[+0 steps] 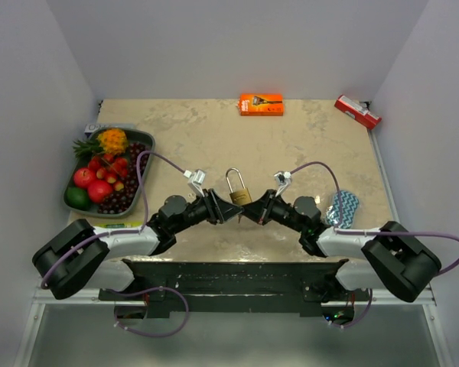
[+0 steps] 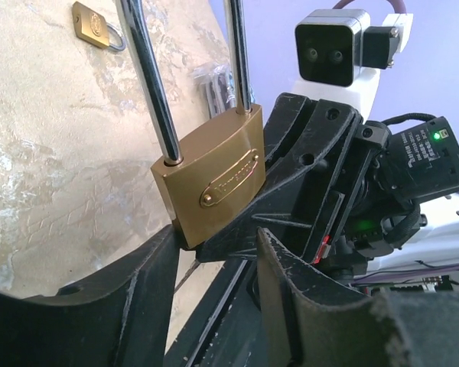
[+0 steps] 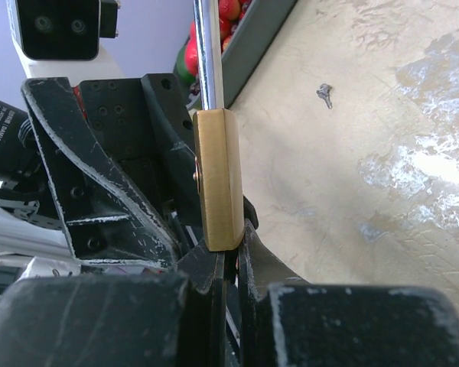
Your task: Unlock with the key
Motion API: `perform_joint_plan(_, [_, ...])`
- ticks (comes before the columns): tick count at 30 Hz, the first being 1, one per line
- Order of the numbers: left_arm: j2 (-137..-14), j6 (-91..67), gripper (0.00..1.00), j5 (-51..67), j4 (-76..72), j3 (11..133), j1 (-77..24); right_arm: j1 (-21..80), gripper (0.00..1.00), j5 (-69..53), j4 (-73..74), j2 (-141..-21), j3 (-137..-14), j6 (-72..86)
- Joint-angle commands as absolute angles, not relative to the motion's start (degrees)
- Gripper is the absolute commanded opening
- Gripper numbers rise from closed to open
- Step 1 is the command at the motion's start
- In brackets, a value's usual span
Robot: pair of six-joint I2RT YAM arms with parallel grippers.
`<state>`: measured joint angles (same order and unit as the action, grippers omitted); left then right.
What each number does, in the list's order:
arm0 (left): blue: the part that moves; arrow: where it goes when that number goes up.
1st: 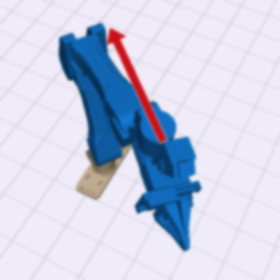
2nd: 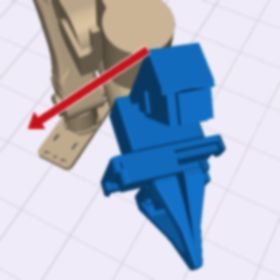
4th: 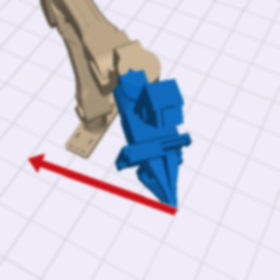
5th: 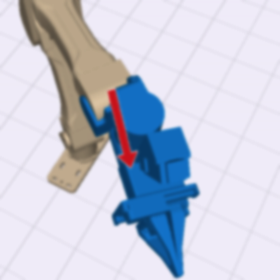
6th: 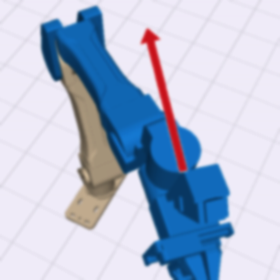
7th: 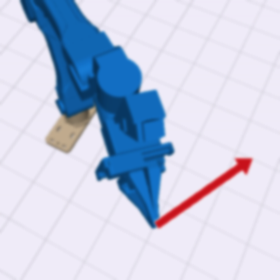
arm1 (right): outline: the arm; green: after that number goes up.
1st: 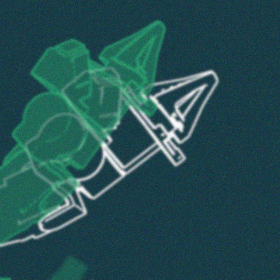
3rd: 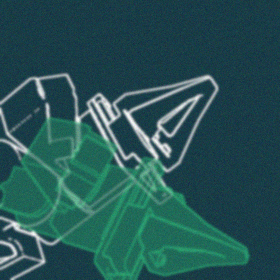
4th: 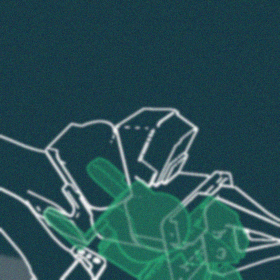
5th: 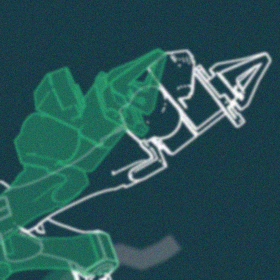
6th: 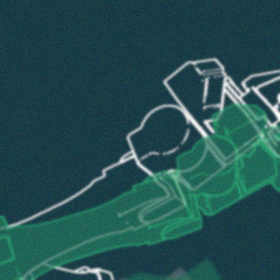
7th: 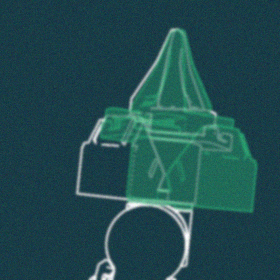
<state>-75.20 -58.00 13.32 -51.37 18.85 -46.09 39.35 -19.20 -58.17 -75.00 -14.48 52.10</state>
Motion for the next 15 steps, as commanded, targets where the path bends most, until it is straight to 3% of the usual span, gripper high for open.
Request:
perform_joint_plan(1, [-73.56,-58.89,0.20,21.10,-58.71,21.26,-48.25,39.11,0.00,-14.42,-63.11,-71.47,-16.17,47.82])
perform_joint_plan(2, [-73.74,-58.89,0.34,20.66,-57.93,21.79,-48.25,39.20,0.00,-13.98,-62.06,-70.67,-16.26,47.20])
perform_joint_plan(5, [-75.14,-58.89,0.58,19.43,-56.96,23.81,-48.25,39.81,0.00,-11.87,-57.41,-67.95,-16.43,44.04])
perform_joint_plan(8, [-76.46,-58.89,0.72,18.81,-56.69,25.75,-48.16,40.25,0.00,-9.94,-54.41,-66.10,-16.35,41.75])
perform_joint_plan(15, [-77.17,-58.97,0.89,15.74,-54.85,28.12,-48.16,41.22,0.00,-7.82,-51.07,-63.90,-16.26,38.59])
